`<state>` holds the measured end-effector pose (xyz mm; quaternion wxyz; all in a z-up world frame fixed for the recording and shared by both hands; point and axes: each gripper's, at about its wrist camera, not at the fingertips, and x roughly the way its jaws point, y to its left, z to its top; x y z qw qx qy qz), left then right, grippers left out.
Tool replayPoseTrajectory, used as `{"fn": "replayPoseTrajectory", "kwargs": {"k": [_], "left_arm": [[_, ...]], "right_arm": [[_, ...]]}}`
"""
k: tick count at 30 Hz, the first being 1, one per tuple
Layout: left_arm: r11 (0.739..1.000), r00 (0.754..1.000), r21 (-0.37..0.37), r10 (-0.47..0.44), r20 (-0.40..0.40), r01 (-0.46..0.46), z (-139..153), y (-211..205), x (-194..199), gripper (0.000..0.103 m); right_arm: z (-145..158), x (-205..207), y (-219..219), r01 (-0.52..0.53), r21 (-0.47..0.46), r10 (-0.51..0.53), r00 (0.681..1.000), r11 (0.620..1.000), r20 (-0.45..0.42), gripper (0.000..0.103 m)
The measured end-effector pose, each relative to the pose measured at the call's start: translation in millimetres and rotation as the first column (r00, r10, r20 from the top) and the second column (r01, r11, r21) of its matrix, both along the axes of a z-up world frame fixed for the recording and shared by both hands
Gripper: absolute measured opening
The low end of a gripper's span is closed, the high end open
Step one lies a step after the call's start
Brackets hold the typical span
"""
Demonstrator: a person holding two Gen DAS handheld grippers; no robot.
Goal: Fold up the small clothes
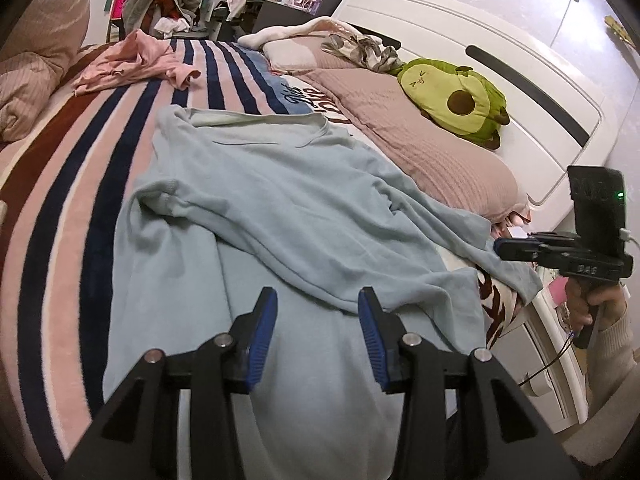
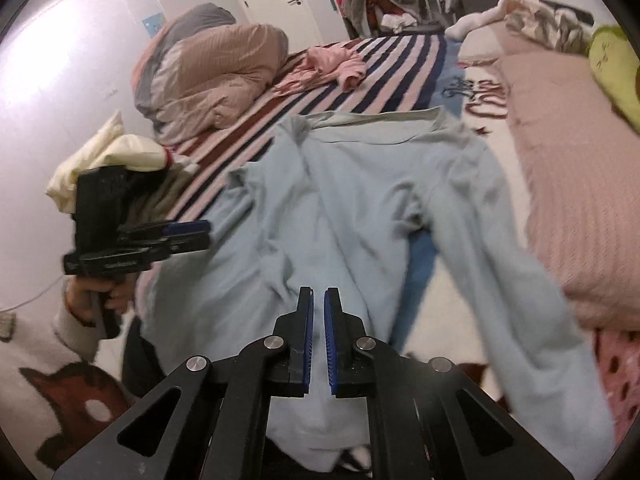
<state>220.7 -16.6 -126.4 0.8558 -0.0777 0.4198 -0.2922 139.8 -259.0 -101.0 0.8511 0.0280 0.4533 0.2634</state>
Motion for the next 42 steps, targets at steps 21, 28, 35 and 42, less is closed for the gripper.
{"fn": "replayPoseTrajectory", "kwargs": {"k": [21, 28, 35, 42], "left_arm": [[0.99, 0.996, 0.125, 0.057, 0.069, -0.066, 20.1, -19.7, -19.1, 0.057], [0.974, 0.982, 0.178, 0.109, 0.156, -0.136, 40.0, -33.2, -28.6, 0.068], [0.96, 0.967, 0.217, 0.132, 0.217, -0.179, 54.9, -40.0, -41.9, 0.08], [0.947, 0.947, 0.242, 0.138, 0.289, -0.212, 70.7, -54.9, -59.7, 0.091]], "right_arm": [[-59.3, -33.6, -49.2, 0.126, -0.001, -0.126, 0.986, 0.992, -0.109, 0.0], [-73.2, -43.5, -62.3, 0.192, -0.01, -0.192, 0.972, 0.981, -0.136, 0.002], [-52.3, -53.8, -74.2, 0.251, 0.02, -0.25, 0.966, 0.968, -0.066, 0.027], [-38.1, -67.9, -109.3, 0.334, -0.002, -0.333, 0.942, 0.943, 0.044, 0.05]]}}
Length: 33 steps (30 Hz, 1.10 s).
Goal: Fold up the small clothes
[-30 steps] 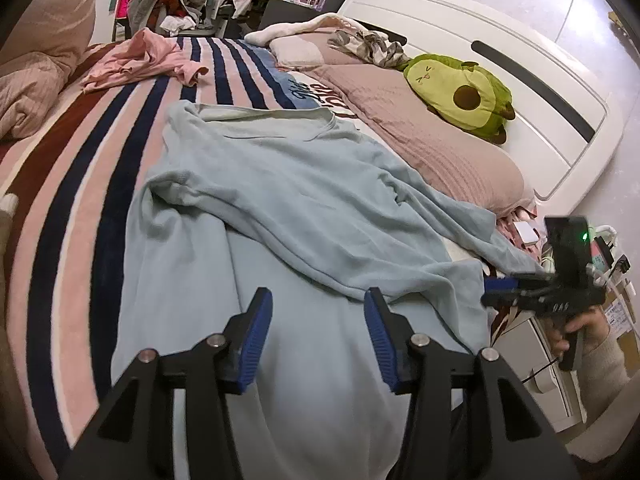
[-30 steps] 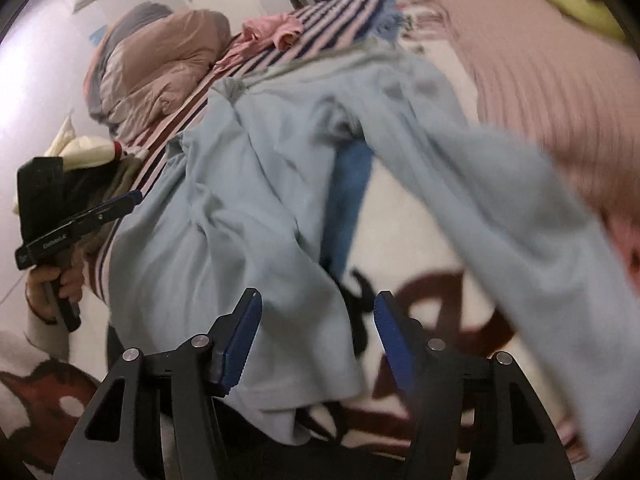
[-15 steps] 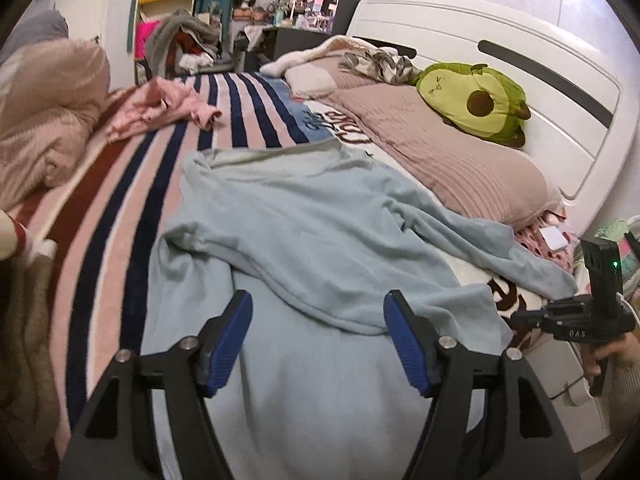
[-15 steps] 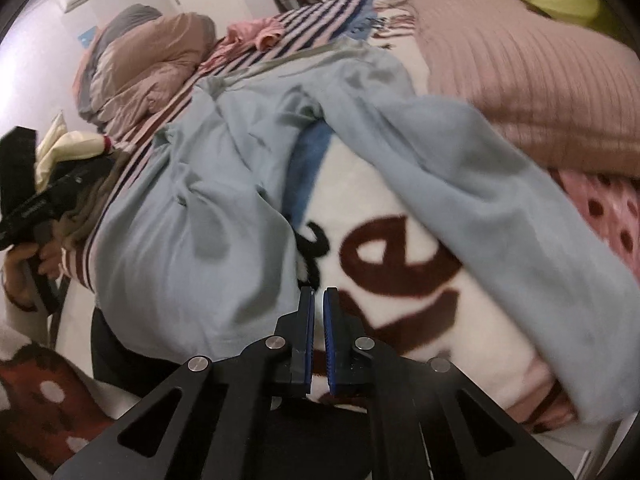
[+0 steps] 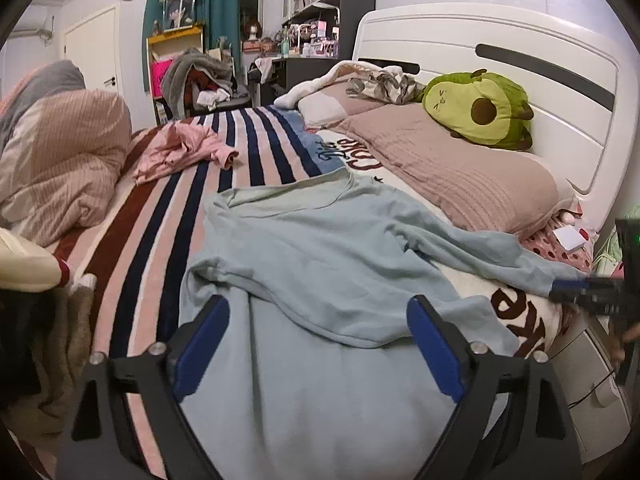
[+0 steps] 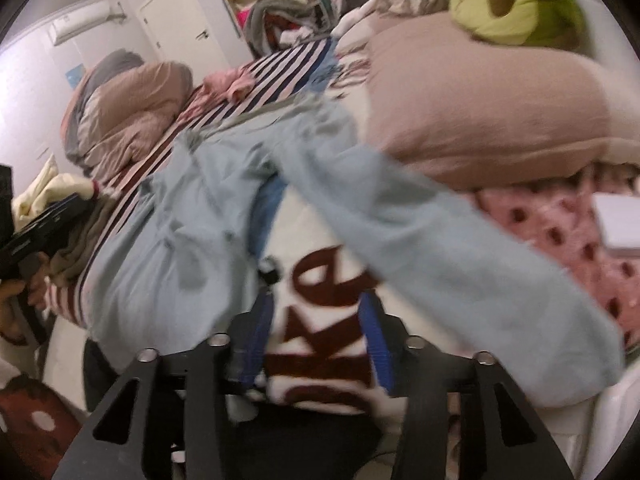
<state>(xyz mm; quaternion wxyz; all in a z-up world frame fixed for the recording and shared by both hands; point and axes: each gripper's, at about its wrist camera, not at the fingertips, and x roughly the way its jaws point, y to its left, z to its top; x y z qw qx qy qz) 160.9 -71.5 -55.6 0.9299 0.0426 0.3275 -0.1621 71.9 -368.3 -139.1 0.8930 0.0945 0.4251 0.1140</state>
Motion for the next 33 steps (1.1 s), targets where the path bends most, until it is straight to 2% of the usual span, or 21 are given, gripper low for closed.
{"fn": "replayPoseTrajectory", "kwargs": {"k": [4, 7, 14, 17, 21, 22, 24, 26, 30, 33], "left_arm": [[1.0, 0.999, 0.021, 0.006, 0.035, -0.007, 7.8, -8.7, -9.4, 0.092], [1.0, 0.999, 0.018, 0.014, 0.033, -0.015, 9.6, -14.3, -11.4, 0.092], [0.999, 0.999, 0.036, -0.004, 0.033, 0.002, 5.0, -31.9, -4.2, 0.092], [0.999, 0.999, 0.036, -0.016, 0.035, 0.015, 2.6, -37.8, 0.8, 0.092], [0.999, 0.998, 0.037, -0.042, 0.036, 0.041, -0.9, -44.9, 5.5, 0.092], [0.998, 0.998, 0.038, -0.046, 0.031, 0.045, -1.7, -46.5, 7.7, 0.092], [0.998, 0.998, 0.038, -0.055, 0.017, 0.055, -2.7, -49.6, 10.9, 0.092], [0.998, 0.998, 0.027, -0.064, 0.009, 0.063, -2.0, -52.5, 11.8, 0.092], [0.997, 0.997, 0.018, -0.08, 0.007, 0.08, 4.0, -60.2, 6.5, 0.092], [0.996, 0.996, 0.028, -0.088, 0.029, 0.087, 12.1, -63.9, -4.4, 0.092]], "right_arm": [[14.6, 16.0, -29.5, 0.009, -0.042, -0.006, 0.998, 0.999, 0.065, 0.052], [16.3, 36.5, -41.6, -0.026, -0.069, 0.031, 0.997, 0.997, 0.071, 0.052], [-16.6, 81.3, -52.9, -0.147, -0.063, 0.147, 0.989, 0.987, -0.001, 0.051], [-29.7, 95.1, -59.3, -0.167, -0.079, 0.163, 0.986, 0.983, -0.044, 0.052], [-34.4, 93.4, -66.9, -0.209, 0.016, 0.21, 0.975, 0.978, -0.079, 0.054], [-33.0, 87.9, -66.3, -0.238, 0.045, 0.241, 0.967, 0.97, -0.085, 0.051], [-31.4, 76.4, -62.0, -0.27, 0.06, 0.274, 0.958, 0.961, -0.084, 0.038], [-31.4, 67.8, -55.9, -0.279, 0.062, 0.283, 0.955, 0.958, -0.09, 0.014], [-27.1, 53.4, -40.5, -0.273, 0.067, 0.278, 0.958, 0.96, -0.076, 0.006], [-14.7, 44.1, -29.2, -0.286, 0.119, 0.29, 0.957, 0.951, -0.016, 0.004]]}}
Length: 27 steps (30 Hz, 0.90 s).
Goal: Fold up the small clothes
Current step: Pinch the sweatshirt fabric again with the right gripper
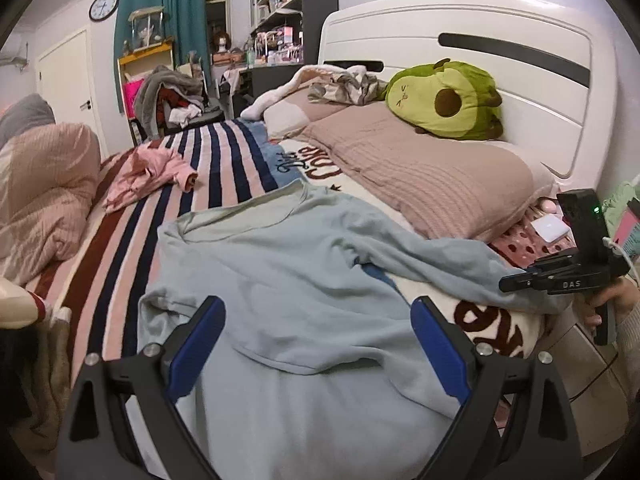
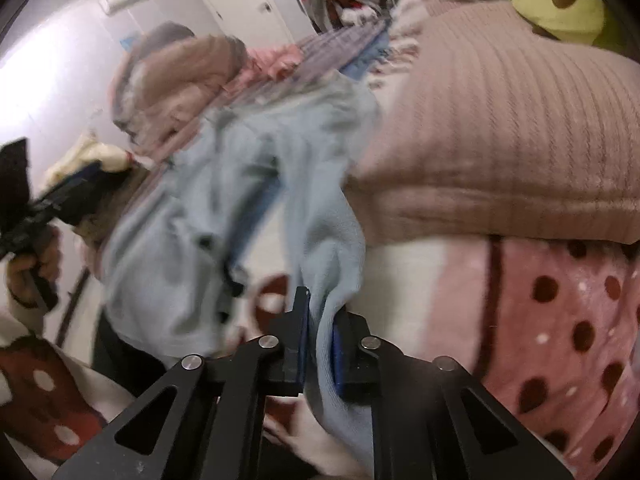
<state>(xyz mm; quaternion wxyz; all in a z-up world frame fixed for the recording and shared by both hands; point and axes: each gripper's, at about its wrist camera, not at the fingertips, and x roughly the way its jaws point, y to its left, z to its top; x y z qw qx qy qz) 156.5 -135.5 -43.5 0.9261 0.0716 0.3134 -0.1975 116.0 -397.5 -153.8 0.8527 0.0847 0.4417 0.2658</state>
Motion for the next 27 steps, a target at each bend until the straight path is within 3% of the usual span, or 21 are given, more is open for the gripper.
{"fn": "replayPoseTrajectory", "kwargs": {"k": [3, 9, 15, 19, 24, 27], "left_arm": [[1.0, 1.0, -0.015, 0.007, 0.008, -0.007, 8.4, 1.9, -11.8, 0.092], [0.997, 0.997, -0.009, 0.072, 0.033, -0.071, 22.1, 21.2, -32.9, 0.092], [0.987, 0.985, -0.026, 0.162, 0.056, -0.161, 31.0, 55.1, -53.9, 0.092], [0.977, 0.976, -0.03, 0.213, 0.051, -0.211, 32.5, 73.2, -62.8, 0.092], [0.976, 0.974, -0.016, 0.219, 0.055, -0.219, 32.5, 77.9, -70.3, 0.092], [0.977, 0.976, -0.021, 0.213, 0.042, -0.212, 28.3, 74.5, -71.4, 0.092]], "right_arm": [[18.0, -13.7, 16.2, -0.027, 0.086, 0.021, 0.998, 0.996, 0.063, 0.003], [43.3, -22.4, 64.1, -0.104, 0.129, 0.081, 0.982, 0.986, 0.169, 0.003], [58.8, -21.5, 115.0, -0.207, 0.223, 0.154, 0.96, 0.953, 0.234, 0.002], [64.4, -22.0, 155.1, -0.258, 0.201, 0.202, 0.944, 0.945, 0.259, 0.002], [50.8, -21.1, 156.7, -0.206, 0.193, 0.162, 0.962, 0.959, 0.221, 0.005], [37.5, -25.6, 133.4, -0.133, 0.186, 0.096, 0.977, 0.974, 0.193, 0.014]]}}
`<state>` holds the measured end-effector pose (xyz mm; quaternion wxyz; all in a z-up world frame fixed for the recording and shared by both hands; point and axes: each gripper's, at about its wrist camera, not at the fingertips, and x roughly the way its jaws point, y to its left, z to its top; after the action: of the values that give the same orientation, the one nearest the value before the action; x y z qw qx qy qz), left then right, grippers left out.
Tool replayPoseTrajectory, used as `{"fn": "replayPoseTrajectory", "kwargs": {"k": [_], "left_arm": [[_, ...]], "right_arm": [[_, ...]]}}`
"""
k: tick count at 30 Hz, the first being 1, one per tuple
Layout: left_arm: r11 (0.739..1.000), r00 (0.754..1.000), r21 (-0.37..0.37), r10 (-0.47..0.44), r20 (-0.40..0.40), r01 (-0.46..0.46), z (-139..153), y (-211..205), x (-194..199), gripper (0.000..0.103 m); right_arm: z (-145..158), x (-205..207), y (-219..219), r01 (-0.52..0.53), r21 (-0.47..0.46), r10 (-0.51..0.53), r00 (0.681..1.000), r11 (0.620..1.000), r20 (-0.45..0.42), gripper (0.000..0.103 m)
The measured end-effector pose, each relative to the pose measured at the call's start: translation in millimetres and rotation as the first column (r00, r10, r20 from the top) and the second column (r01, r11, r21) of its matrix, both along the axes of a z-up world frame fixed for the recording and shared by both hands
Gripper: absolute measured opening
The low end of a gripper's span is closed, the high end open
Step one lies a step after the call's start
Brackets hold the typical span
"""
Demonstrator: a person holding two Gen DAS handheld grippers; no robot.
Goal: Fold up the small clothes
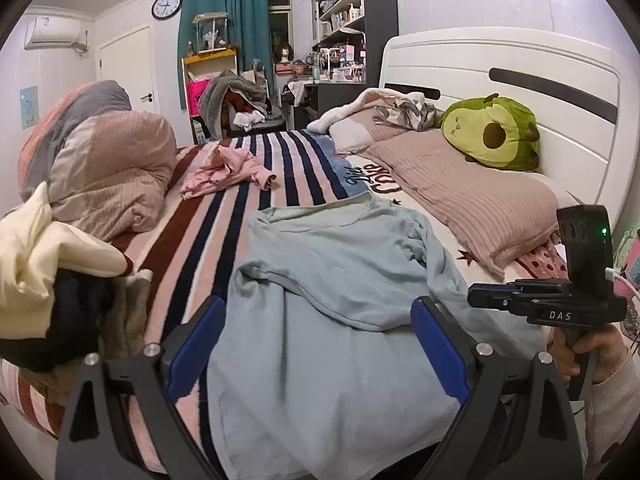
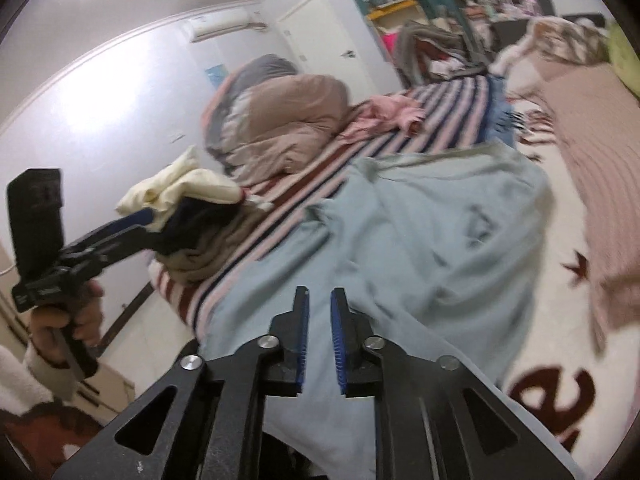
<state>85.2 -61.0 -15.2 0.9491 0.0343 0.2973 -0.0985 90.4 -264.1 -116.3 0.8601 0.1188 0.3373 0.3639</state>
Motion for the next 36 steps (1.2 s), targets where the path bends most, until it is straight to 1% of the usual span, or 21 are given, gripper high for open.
{"fn": "replayPoseTrajectory", "kwargs": {"k": [1, 4, 8, 9, 12, 15, 16, 18, 20, 23, 25, 27, 30, 34, 36], "left_arm": [[1.0, 1.0, -0.003, -0.002, -0.002, 0.002, -1.3, -2.2, 1.1, 0.092], [1.0, 1.0, -0.015, -0.022, -0.015, 0.022, -9.6, -8.8, -1.6, 0.092], [0.999, 0.998, -0.019, -0.044, -0.033, 0.044, -21.6, -16.7, -3.4, 0.092], [0.999, 0.998, -0.025, -0.049, -0.032, 0.048, -22.9, -18.0, -4.8, 0.092], [0.996, 0.997, -0.05, -0.078, -0.015, 0.077, -27.3, -22.4, -10.8, 0.092], [0.994, 0.996, -0.057, -0.091, 0.005, 0.091, -31.0, -26.8, -13.6, 0.092], [0.993, 0.995, -0.067, -0.098, 0.012, 0.099, -32.2, -27.6, -14.3, 0.092], [0.99, 0.993, -0.083, -0.112, 0.02, 0.114, -34.2, -28.9, -15.6, 0.092], [0.989, 0.993, -0.09, -0.114, 0.028, 0.117, -34.8, -29.6, -16.9, 0.092], [0.987, 0.992, -0.107, -0.121, 0.035, 0.124, -36.0, -26.9, -19.3, 0.092], [0.987, 0.993, -0.107, -0.116, 0.034, 0.119, -38.2, -24.7, -20.5, 0.092], [0.988, 0.994, -0.108, -0.108, 0.032, 0.111, -39.8, -20.2, -21.8, 0.092], [0.988, 0.995, -0.115, -0.096, 0.039, 0.1, -40.0, -12.8, -24.7, 0.092], [0.989, 0.996, -0.123, -0.075, 0.053, 0.081, -39.4, 1.3, -29.3, 0.092], [0.989, 0.997, -0.13, -0.06, 0.055, 0.067, -40.4, 9.7, -31.0, 0.092]], "right_arm": [[-2.9, -0.2, -6.2, 0.024, -0.003, -0.024, 1.0, 1.0, -0.006, 0.02], [-8.2, -2.1, -24.0, 0.079, -0.027, -0.08, 0.997, 0.996, -0.016, 0.027], [-14.1, -1.7, -54.1, 0.173, -0.136, -0.175, 0.985, 0.975, -0.002, 0.041], [-15.0, -1.7, -61.7, 0.187, -0.142, -0.19, 0.982, 0.972, -0.004, 0.042], [-18.8, -8.9, -93.0, 0.241, -0.134, -0.245, 0.97, 0.961, -0.01, 0.051], [-22.7, -15.8, -112.5, 0.269, -0.17, -0.275, 0.961, 0.948, -0.011, 0.054], [-23.9, -16.8, -115.1, 0.269, -0.179, -0.276, 0.961, 0.946, -0.016, 0.058], [-28.2, -17.2, -117.5, 0.247, -0.204, -0.259, 0.965, 0.947, -0.036, 0.067], [-33.1, -15.8, -115.0, 0.205, -0.198, -0.221, 0.973, 0.959, -0.063, 0.068], [-43.2, -17.4, -103.9, 0.113, -0.158, -0.132, 0.985, 0.981, -0.116, 0.068], [-46.8, -19.6, -90.2, 0.069, -0.177, -0.089, 0.991, 0.982, -0.105, 0.068], [-47.7, -18.0, -78.3, 0.05, -0.188, -0.068, 0.994, 0.981, -0.088, 0.068], [-44.9, -3.3, -58.7, 0.011, -0.168, -0.025, 0.996, 0.986, -0.083, 0.068], [-43.1, 16.2, -32.9, -0.029, -0.193, 0.014, 0.997, 0.981, -0.079, 0.068], [-43.2, 19.7, -23.5, -0.056, -0.192, 0.04, 0.996, 0.98, -0.084, 0.066]]}}
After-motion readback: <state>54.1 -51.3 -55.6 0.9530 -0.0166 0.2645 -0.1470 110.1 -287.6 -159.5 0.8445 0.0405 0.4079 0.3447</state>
